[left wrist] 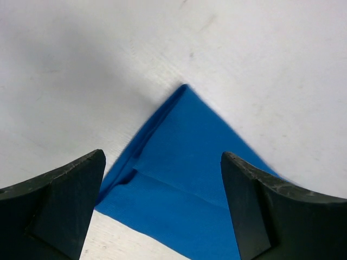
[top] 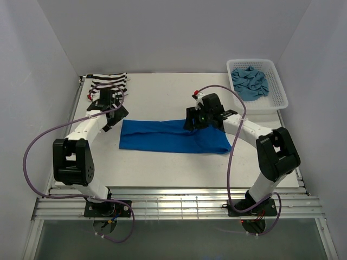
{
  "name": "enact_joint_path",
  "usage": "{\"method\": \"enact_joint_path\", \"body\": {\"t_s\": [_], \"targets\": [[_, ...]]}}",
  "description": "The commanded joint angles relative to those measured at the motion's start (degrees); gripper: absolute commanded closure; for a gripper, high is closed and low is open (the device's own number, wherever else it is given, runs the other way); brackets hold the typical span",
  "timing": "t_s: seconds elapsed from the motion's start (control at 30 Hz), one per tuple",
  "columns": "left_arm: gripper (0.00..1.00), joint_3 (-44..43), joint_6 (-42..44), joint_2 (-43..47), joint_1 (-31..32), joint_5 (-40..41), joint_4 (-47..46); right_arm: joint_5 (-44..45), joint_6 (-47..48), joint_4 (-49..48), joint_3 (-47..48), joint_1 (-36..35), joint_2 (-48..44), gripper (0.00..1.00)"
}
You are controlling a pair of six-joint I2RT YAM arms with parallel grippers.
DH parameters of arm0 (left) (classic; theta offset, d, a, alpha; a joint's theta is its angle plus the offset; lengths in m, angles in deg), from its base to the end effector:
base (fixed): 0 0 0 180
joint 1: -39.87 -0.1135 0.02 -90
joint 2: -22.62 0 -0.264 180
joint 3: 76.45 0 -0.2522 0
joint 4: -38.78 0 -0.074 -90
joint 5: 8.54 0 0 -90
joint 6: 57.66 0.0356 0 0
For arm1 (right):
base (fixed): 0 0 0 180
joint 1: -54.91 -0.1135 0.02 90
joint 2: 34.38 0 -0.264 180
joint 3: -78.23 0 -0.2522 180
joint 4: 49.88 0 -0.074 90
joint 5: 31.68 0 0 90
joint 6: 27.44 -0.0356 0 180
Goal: Fold and stack the tank tops
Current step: Fold the tank top
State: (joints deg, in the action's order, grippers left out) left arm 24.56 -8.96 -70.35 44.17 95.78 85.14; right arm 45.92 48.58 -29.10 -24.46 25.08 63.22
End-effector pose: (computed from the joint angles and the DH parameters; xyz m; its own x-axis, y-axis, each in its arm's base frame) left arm 0.3318 -0.0161 0.2219 -0.6184 -0.5948 -0.5136 -0.6090 0.7758 -0.1651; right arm 0.3202 0.1924 0.2163 -0.7043 -0.1319 -0.6975 -0.4700 0.8230 0.3190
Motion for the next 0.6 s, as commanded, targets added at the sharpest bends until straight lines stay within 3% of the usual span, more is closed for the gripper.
{"method": "enact_joint_path", "body": {"t_s": [0.0,0.1,0.27,0.57], "targets": [[0.02,-4.02,-0.63,4.11,0.10,-3.94,-0.25,0.27,0.53,0.27,1.13,0.11,-3.73,0.32],[0.02,-4.64,-0.89,2.45,1.23,-9.90,-3.14,1.32,0.53,1.40,4.64,1.43,-2.69,0.08],[0.02,-4.55,-0.89,-3.95,4.40,-16.07,-6.76,6.25,1.67,9.48,14.75,4.07,5.92,0.10],[0.02,-4.91,-0.36,-11.53,5.20,-16.97,-8.25,5.46,2.20,15.20,31.27,8.64,20.25,0.10]]}}
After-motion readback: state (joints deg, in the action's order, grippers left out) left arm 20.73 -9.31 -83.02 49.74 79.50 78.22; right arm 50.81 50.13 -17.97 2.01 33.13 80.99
